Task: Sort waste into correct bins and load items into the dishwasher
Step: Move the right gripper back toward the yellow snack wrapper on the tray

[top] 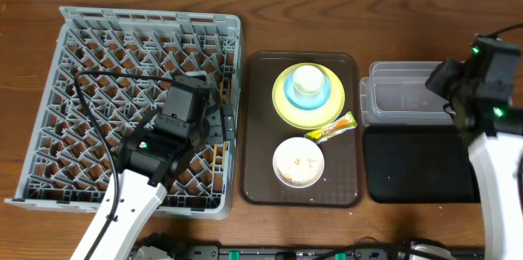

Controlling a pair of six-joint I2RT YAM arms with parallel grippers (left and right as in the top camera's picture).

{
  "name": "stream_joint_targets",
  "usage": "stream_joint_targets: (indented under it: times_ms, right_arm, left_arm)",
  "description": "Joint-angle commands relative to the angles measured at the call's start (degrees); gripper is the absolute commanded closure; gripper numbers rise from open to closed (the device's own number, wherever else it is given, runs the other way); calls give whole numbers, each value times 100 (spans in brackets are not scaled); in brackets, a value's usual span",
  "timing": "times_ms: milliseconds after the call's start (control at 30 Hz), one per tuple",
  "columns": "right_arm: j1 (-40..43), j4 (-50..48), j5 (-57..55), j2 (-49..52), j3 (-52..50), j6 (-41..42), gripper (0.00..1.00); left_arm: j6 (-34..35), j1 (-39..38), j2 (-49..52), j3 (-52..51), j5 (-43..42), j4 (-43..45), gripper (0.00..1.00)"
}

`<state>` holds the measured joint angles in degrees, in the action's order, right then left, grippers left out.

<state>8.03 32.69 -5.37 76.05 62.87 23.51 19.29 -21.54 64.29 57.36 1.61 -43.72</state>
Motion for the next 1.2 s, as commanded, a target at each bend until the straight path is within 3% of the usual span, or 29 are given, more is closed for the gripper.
stream_joint_targets:
  times_ms: [0, 33, 233, 500, 733, 833, 867, 900, 933, 1167]
  right_arm:
    - [72, -120, -341, 658, 2, -50, 10]
    - [101, -116, -332, 793, 2, -66, 1]
    - [350, 262, 640, 796, 247, -586, 1]
    - [778, 487, 306, -179, 334, -667, 1]
    - [796, 1130, 3928, -848, 334, -776, 2]
    - [675, 1746, 4774, -946, 334, -774, 18]
    - [599, 1939, 4916, -946, 334, -776, 43]
    - [487, 2179, 4935, -940, 323, -774, 81]
    - [374, 2358, 4911, -940, 295, -776, 99]
    - [-743, 2715, 3836, -940, -254, -664, 99]
  left_arm:
    - [-11, -7, 4, 90, -11, -22, 7]
    - [-11, -7, 4, 90, -11, -22, 7]
    - [-11, -7, 4, 90, -11, -22, 7]
    - [-11, -7, 4, 90, -11, -22, 7]
    - [-11, -7, 4, 90, -11, -22, 7]
    - [-11, -7, 4, 90, -11, -22, 7]
    - [-9, -7, 4, 90, -11, -22, 7]
    - [-11, -7, 4, 90, -11, -22, 7]
    - [-11, -7, 4, 90, -11, -22, 7]
    - [-11, -7, 4, 90, -13, -22, 7]
